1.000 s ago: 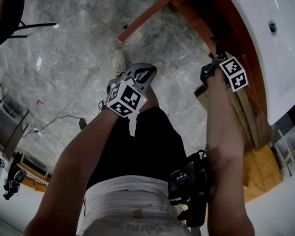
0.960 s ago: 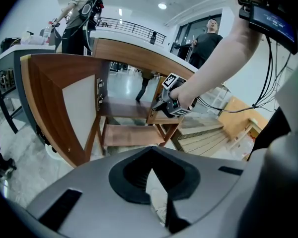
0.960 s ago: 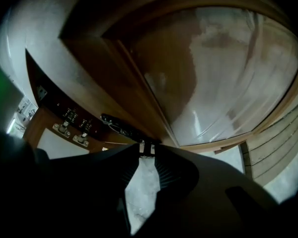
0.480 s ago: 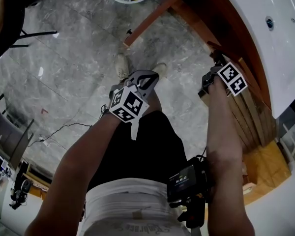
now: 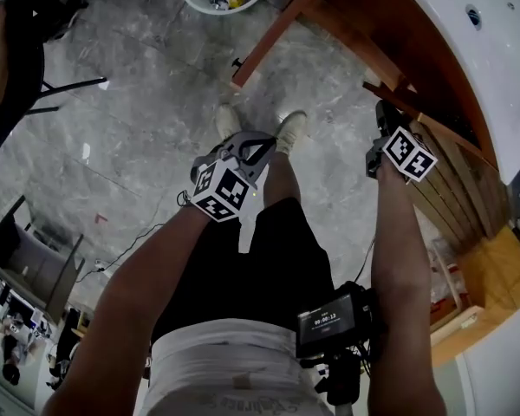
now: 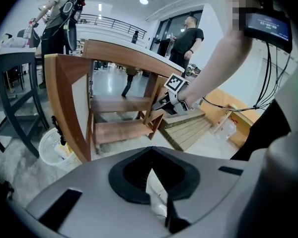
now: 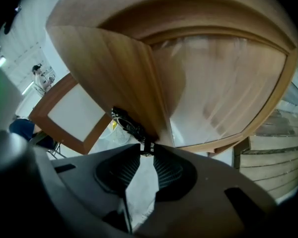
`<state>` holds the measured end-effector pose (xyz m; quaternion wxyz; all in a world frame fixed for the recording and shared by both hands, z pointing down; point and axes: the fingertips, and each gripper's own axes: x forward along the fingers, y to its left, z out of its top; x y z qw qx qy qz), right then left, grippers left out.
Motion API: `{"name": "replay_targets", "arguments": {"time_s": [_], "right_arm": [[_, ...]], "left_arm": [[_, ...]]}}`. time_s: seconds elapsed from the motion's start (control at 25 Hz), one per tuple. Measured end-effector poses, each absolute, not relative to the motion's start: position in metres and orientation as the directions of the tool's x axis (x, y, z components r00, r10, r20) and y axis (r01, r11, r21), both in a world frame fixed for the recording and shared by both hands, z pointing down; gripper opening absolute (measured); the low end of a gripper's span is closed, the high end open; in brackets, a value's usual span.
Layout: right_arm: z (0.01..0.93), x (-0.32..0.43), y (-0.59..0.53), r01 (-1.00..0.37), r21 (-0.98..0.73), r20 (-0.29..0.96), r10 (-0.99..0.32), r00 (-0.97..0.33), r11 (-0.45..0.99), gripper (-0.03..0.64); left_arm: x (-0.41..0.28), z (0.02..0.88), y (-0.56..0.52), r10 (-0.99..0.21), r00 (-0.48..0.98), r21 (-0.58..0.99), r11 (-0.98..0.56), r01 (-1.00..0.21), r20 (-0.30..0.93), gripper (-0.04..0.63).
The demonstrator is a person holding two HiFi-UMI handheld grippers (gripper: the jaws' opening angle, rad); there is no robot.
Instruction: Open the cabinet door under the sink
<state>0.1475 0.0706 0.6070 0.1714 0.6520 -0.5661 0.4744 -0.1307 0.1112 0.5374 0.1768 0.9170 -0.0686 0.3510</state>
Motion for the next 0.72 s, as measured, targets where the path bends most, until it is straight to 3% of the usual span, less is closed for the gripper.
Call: {"name": "replay_targets", "arguments": {"time_s": [0.28,0.72], "right_arm": [[0.610,0.147,0.096,-0.911,-0.323,0.797,-0.593,-0.115,-0.257,0.091],[0.610,0.143,0.101,-0.949,-0.287,0.789,-0.594,-0.157,-0.130,0.090]], "left_arm": [[-0.136,0.542,0.120,0.057,0.725,0.240,-0.959,-0.152,0.686,0.009],[-0.110,0.532,0.144,0.047,0.721,0.228,-0.961,-0.156,0.691,0.009]]}}
